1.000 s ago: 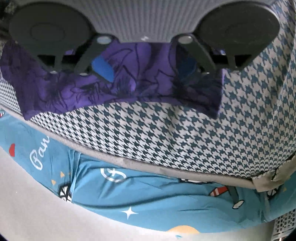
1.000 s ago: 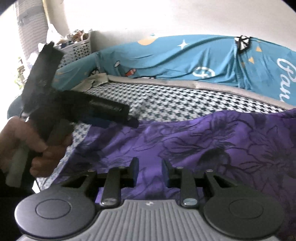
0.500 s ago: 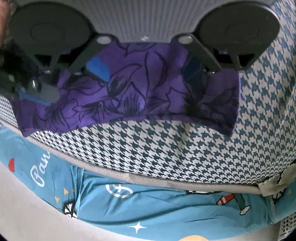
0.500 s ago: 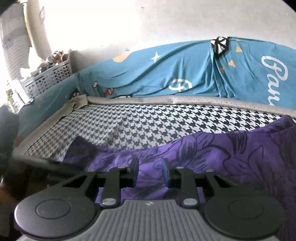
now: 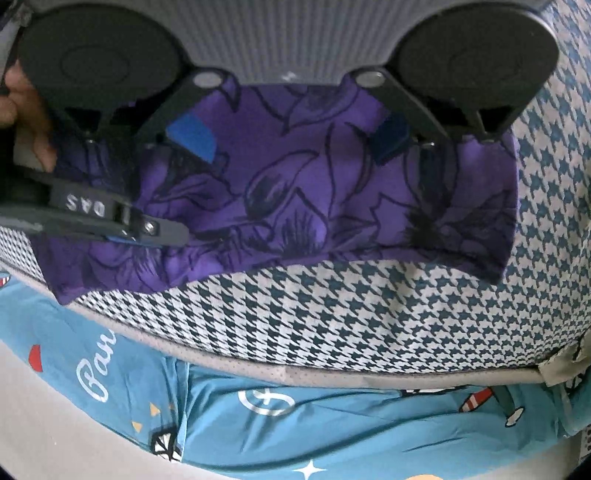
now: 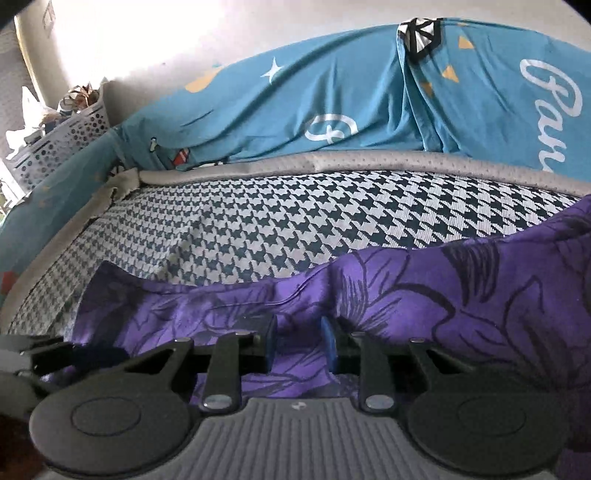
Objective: Fold clothes
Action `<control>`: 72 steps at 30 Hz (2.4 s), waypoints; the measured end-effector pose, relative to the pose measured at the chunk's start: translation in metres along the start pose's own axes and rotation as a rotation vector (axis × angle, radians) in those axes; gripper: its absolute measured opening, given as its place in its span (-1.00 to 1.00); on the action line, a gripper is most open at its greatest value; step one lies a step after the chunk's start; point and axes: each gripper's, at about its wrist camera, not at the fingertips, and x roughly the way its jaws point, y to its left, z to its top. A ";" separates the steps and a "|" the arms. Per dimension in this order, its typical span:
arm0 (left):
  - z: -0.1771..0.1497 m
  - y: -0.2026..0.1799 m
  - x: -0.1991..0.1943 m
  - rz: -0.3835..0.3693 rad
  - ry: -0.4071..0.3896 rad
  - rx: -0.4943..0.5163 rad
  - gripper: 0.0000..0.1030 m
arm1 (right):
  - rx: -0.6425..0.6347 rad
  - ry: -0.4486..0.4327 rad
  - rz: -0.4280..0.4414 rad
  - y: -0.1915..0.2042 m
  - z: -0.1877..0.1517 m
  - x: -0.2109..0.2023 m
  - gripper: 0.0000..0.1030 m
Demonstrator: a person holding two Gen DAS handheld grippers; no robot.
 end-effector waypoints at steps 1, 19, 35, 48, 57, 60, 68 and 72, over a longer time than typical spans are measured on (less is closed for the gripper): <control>-0.001 -0.002 0.001 0.000 0.004 0.004 0.88 | 0.007 -0.001 -0.006 -0.001 0.001 0.002 -0.55; 0.004 -0.007 0.002 0.030 -0.008 0.004 0.96 | 0.120 -0.003 0.000 -0.010 0.005 -0.007 -0.68; 0.004 -0.011 0.010 0.083 -0.012 0.063 1.00 | 0.022 0.055 0.015 0.008 -0.029 -0.030 -0.67; -0.003 -0.011 0.000 0.060 -0.024 0.115 0.99 | -0.008 0.089 -0.007 0.024 -0.068 -0.056 -0.65; -0.021 -0.010 -0.014 0.059 -0.043 0.168 0.99 | 0.045 0.090 -0.022 0.034 -0.093 -0.080 -0.65; -0.030 -0.009 -0.020 0.056 -0.049 0.175 0.99 | 0.063 0.083 -0.023 0.036 -0.101 -0.089 -0.65; -0.052 -0.007 -0.034 0.056 -0.066 0.175 0.99 | 0.063 0.050 -0.047 0.043 -0.117 -0.103 -0.65; -0.061 -0.008 -0.040 0.068 -0.077 0.181 0.99 | 0.061 0.036 -0.060 0.046 -0.122 -0.108 -0.65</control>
